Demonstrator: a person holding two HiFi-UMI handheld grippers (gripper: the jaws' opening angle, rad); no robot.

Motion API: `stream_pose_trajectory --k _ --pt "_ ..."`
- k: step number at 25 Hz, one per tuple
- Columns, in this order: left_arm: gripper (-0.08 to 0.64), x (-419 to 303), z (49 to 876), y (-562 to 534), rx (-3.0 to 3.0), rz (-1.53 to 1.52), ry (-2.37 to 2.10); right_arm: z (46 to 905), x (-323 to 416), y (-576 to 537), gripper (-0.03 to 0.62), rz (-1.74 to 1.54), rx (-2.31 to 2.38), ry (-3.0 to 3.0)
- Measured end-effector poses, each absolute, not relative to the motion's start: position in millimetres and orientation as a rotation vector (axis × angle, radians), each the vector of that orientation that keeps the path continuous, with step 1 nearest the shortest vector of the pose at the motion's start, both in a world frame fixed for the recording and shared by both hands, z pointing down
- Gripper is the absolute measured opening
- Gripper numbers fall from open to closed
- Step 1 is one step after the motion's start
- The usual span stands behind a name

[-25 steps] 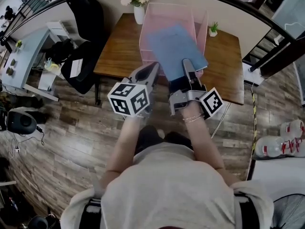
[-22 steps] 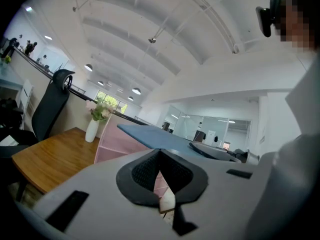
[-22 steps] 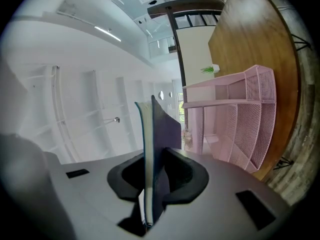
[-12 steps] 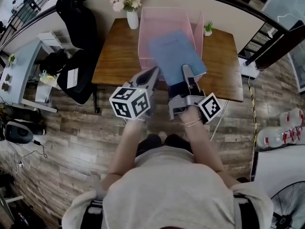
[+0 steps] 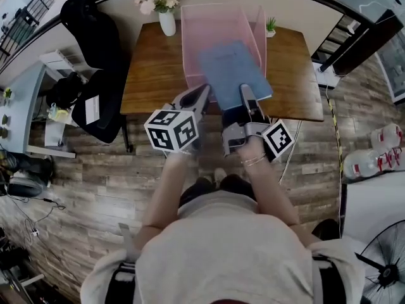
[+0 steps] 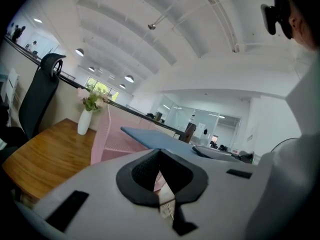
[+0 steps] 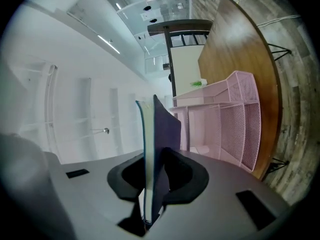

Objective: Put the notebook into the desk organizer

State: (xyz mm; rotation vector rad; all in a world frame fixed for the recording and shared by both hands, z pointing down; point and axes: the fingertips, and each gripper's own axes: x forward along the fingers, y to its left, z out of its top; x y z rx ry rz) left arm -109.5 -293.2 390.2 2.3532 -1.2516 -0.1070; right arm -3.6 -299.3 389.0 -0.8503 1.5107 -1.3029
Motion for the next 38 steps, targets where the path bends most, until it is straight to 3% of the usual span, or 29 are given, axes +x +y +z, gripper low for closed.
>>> stream_pose_trajectory --k 21,26,29,33,38 --pt "0.002 -113 414 -289 2.332 -0.081 -1.169 428 -13 -293 0.065 -1.365 -0.947 1.488" --pt "0.002 -115 419 -286 2.325 -0.071 -1.169 425 -14 -290 0.168 -1.36 -0.886 1.51" --pt "0.002 -114 420 -286 2.318 -0.078 -1.179 426 -13 -284 0.181 -1.375 -0.886 1.52" --pt "0.002 -115 417 -287 2.319 -0.092 -1.186 432 -16 -281 0.047 -1.406 -0.911 1.532" --pt "0.002 -117 416 -291 2.316 -0.093 -1.2 434 -17 -287 0.041 -1.407 -0.923 1.518"
